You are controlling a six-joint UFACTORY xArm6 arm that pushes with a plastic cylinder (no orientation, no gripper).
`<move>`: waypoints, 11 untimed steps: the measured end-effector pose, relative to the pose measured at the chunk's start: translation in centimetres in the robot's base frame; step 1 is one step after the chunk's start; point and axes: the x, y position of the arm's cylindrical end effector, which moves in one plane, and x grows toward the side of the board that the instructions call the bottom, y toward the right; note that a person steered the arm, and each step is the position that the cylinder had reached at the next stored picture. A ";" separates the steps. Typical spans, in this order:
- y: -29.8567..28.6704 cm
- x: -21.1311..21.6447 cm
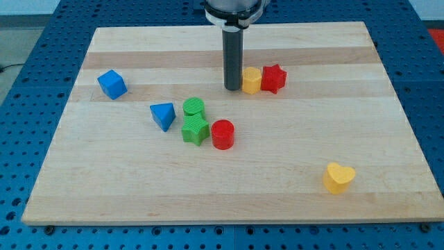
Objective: Push blue cube diagonally above red star
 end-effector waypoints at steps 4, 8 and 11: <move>-4.5 -1.6; -19.9 -7.1; -17.7 -3.3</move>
